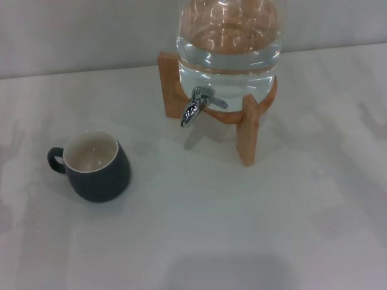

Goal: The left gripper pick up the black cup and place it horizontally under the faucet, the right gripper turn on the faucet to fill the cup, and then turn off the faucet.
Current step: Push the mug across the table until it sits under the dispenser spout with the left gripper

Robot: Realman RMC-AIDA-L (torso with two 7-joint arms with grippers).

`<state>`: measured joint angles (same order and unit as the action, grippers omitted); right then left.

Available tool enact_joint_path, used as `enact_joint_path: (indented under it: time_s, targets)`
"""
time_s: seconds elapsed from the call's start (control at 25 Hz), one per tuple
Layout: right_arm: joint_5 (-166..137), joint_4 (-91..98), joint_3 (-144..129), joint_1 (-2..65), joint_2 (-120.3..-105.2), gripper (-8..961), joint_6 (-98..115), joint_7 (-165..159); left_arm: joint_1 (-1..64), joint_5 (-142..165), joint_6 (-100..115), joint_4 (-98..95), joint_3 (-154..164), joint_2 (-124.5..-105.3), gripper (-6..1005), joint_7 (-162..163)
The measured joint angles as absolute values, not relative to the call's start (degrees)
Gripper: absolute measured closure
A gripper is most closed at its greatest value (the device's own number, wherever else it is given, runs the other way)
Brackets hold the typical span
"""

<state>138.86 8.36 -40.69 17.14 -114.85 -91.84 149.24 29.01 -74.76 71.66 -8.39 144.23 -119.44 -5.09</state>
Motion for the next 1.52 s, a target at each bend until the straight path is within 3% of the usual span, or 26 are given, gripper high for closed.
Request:
enact_joint_path:
  time_s: [1.52]
  targets:
    - [137.5, 7.6, -42.4, 17.0, -114.96, 128, -92.8, 147.4, 26.2, -69.7, 69.7, -10.6, 144.8, -119.71, 110, -4.8]
